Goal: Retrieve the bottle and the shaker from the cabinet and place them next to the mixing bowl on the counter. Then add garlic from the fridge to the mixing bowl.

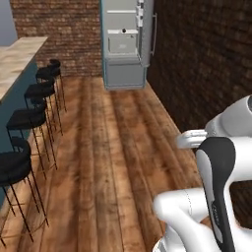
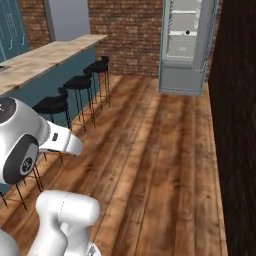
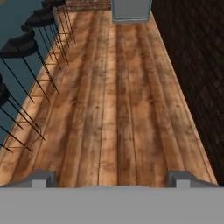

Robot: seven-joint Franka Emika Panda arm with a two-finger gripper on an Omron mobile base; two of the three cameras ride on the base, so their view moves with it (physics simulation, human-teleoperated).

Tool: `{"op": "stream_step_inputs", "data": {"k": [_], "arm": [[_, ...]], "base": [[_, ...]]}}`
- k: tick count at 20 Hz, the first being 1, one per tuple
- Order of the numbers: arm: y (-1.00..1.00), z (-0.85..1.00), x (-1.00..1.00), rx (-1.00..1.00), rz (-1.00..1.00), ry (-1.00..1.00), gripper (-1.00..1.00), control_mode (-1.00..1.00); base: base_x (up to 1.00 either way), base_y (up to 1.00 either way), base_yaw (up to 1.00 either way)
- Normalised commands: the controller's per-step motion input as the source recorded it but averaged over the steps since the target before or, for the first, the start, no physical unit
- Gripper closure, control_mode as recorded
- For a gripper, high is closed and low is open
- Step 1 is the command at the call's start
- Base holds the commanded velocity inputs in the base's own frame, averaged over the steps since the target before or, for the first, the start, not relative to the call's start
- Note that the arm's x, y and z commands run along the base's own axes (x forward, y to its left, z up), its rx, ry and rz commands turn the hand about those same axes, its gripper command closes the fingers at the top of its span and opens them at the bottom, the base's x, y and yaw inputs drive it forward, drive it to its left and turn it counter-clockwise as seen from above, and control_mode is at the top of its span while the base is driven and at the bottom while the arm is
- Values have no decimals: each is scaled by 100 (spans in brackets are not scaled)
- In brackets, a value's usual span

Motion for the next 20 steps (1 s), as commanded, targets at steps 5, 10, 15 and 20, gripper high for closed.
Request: {"op": "stream_step_inputs", "data": {"k": [5,10,15,20], "arm": [[0,0,0,0,0,0,-100,100],[0,0,0,0,0,0,-100,100],[0,0,0,0,0,0,-100,100],[0,0,0,0,0,0,-100,100]], "base": [[100,-41,1],[100,-4,0],[100,0,-3],[100,0,0]]}}
